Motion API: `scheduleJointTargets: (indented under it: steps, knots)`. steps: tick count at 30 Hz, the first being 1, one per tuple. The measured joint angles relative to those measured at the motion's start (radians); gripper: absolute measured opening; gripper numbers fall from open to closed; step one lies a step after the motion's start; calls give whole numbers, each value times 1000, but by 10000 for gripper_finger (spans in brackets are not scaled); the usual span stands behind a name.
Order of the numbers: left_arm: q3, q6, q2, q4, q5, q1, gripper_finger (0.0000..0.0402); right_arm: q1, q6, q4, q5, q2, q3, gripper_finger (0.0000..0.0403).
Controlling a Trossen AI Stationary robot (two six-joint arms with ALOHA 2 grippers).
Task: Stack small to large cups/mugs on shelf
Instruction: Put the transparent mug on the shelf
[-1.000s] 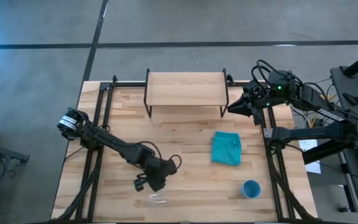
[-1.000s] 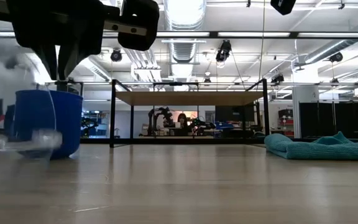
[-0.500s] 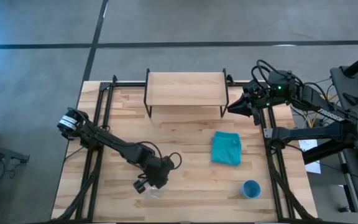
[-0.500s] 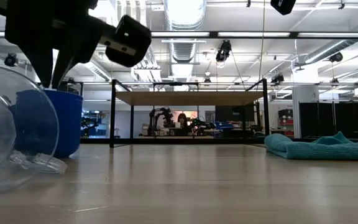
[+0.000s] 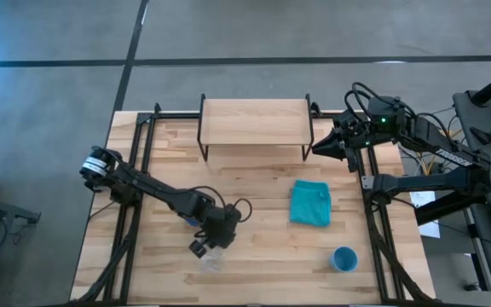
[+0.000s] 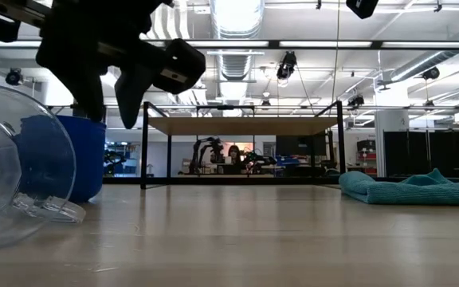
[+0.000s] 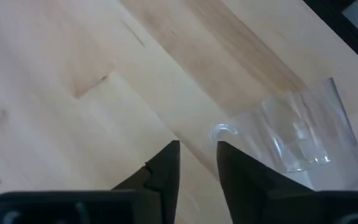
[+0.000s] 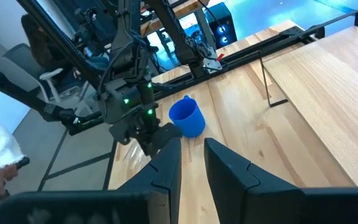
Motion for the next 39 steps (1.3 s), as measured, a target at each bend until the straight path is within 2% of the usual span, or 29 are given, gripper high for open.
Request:
scheduleJointTargets:
  steps: [4, 11, 23, 33, 39]
  knots:
    - [0, 13, -10, -2, 0, 0, 100, 0, 0, 0, 0, 0, -4, 66]
    - [0, -128, -31, -47, -5, 3, 100, 0, 0, -8, 0, 0, -51, 66]
    - [23, -250, -71, -112, -4, 3, 100, 14, 69, 46, -5, 17, -195, 66]
    - [37, -542, -147, -166, -12, 4, 100, 251, 53, 299, -2, 159, -229, 66]
    - [36, -744, -206, -164, -100, 5, 100, 380, 53, 360, 0, 317, -187, 66]
